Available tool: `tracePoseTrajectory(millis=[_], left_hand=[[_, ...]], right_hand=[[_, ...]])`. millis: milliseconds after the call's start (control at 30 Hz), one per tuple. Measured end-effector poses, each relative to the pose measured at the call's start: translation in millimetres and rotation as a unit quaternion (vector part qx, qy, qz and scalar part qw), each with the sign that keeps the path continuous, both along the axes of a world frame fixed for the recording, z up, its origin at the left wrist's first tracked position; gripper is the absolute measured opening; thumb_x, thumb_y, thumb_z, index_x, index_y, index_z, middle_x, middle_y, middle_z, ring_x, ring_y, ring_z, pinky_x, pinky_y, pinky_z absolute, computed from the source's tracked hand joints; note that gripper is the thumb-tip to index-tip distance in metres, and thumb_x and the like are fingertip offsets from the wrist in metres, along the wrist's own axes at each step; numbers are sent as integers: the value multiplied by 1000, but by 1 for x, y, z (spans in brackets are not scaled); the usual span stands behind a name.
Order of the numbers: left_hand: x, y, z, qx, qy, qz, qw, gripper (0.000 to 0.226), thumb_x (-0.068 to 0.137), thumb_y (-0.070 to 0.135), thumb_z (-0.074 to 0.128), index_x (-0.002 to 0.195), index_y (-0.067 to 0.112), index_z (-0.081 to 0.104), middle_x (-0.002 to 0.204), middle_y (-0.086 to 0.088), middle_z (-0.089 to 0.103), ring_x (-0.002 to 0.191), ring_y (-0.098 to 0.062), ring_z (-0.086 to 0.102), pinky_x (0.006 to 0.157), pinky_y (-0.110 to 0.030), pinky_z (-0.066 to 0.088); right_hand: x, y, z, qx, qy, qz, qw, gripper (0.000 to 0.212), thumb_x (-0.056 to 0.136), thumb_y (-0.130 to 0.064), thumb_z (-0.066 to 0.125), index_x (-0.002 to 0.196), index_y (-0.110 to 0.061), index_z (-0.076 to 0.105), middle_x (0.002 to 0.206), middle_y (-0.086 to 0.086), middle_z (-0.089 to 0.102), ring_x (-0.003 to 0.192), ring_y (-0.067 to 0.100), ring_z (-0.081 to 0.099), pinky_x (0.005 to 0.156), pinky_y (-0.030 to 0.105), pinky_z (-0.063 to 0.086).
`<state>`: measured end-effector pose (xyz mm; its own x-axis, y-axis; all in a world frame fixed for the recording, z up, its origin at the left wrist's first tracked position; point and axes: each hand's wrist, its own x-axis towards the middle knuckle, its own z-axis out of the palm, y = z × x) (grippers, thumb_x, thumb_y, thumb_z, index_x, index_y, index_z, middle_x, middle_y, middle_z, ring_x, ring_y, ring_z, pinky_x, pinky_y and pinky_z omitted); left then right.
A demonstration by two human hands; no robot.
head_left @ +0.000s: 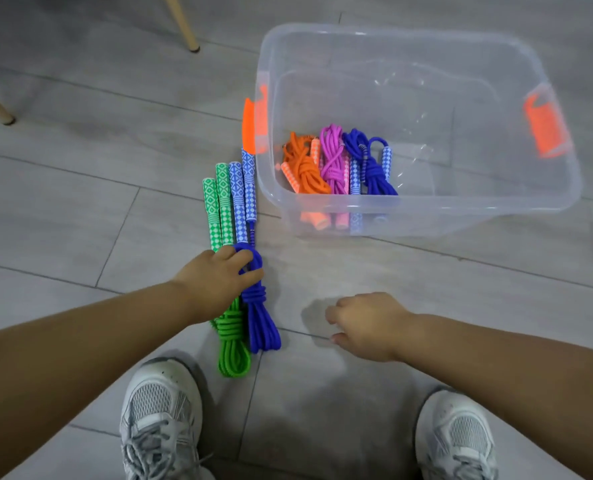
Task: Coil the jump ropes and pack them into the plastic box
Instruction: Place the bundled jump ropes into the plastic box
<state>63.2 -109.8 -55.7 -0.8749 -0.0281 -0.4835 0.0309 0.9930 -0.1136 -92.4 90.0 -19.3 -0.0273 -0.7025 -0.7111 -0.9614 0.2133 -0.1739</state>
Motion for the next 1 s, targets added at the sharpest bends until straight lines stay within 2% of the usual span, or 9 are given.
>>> tracePoseTrajectory(millis=[33, 100, 267, 367, 500, 600, 733, 867, 1000], left_hand=[[-5, -1, -8, -11, -15, -12, 1000, 65, 88, 26, 55, 146, 28, 25, 143, -9, 30, 120, -29, 42, 85, -36, 44], [-21, -1, -7, -14, -55, -22, 998, 60, 94, 25, 47, 147, 28, 18, 144, -9, 24, 123, -29, 37, 90, -36, 39], [-50, 11, -15, -11, -57, -55, 997, 41, 96, 29, 43, 135, 19, 38, 131, -7, 44, 116, -29, 46, 89, -38, 38], [-68, 28, -10, 11, -20, -83, 996, 36, 75, 35, 73, 103, 15, 63, 100, -6, 63, 87, -28, 62, 68, -33, 48], [-86, 63, -22, 47, -55, -57, 996, 34, 99, 31, 38, 127, 14, 44, 127, -7, 47, 114, -30, 47, 86, -38, 43], [-97, 89, -18, 88, -53, -39, 994, 29, 101, 27, 36, 125, 13, 43, 126, -7, 45, 112, -29, 48, 87, -41, 45], [-99, 95, -15, 143, 14, 1, 990, 27, 94, 27, 47, 114, 9, 51, 115, -11, 48, 102, -32, 51, 81, -44, 47], [-89, 65, -20, 123, 112, 37, 985, 29, 73, 28, 45, 82, 4, 59, 83, -18, 56, 69, -36, 57, 56, -44, 52], [-82, 43, -21, 84, 54, 104, 990, 35, 78, 18, 45, 107, 2, 56, 109, -21, 54, 93, -42, 55, 76, -51, 50]], right_hand=[[-1, 0, -7, 13, -3, -4, 1000, 37, 95, -38, 40, 125, -18, 47, 123, 8, 52, 110, 30, 52, 83, 36, 43], [-2, 1, -19, 32, -12, -15, 999, 37, 96, -38, 39, 125, -17, 46, 122, 8, 52, 109, 29, 52, 81, 35, 42], [-9, 10, -31, 41, -29, -62, 997, 40, 95, -39, 40, 129, -18, 44, 125, 7, 52, 114, 27, 50, 87, 32, 41], [-17, 20, -32, 21, -54, -109, 992, 40, 96, -40, 38, 131, -20, 42, 124, 4, 52, 114, 25, 50, 85, 30, 40], [-22, 39, -37, -44, -27, -177, 983, 63, 87, -60, 43, 134, -20, 33, 123, 3, 47, 109, 25, 51, 80, 34, 42], [-22, 50, -44, -65, -36, -207, 975, 71, 86, -60, 47, 140, -20, 26, 128, 4, 45, 111, 25, 50, 86, 36, 45], [-19, 58, -57, -23, -51, -209, 976, 52, 96, -37, 43, 141, -16, 27, 128, 8, 49, 110, 25, 50, 85, 33, 42], [-33, 66, -57, -25, -31, -245, 969, 33, 98, -28, 40, 126, -11, 41, 119, 11, 53, 106, 30, 52, 78, 33, 38], [-55, 86, -59, -27, 16, -299, 954, 24, 96, -29, 41, 111, -10, 44, 111, 12, 56, 91, 28, 52, 72, 34, 38]])
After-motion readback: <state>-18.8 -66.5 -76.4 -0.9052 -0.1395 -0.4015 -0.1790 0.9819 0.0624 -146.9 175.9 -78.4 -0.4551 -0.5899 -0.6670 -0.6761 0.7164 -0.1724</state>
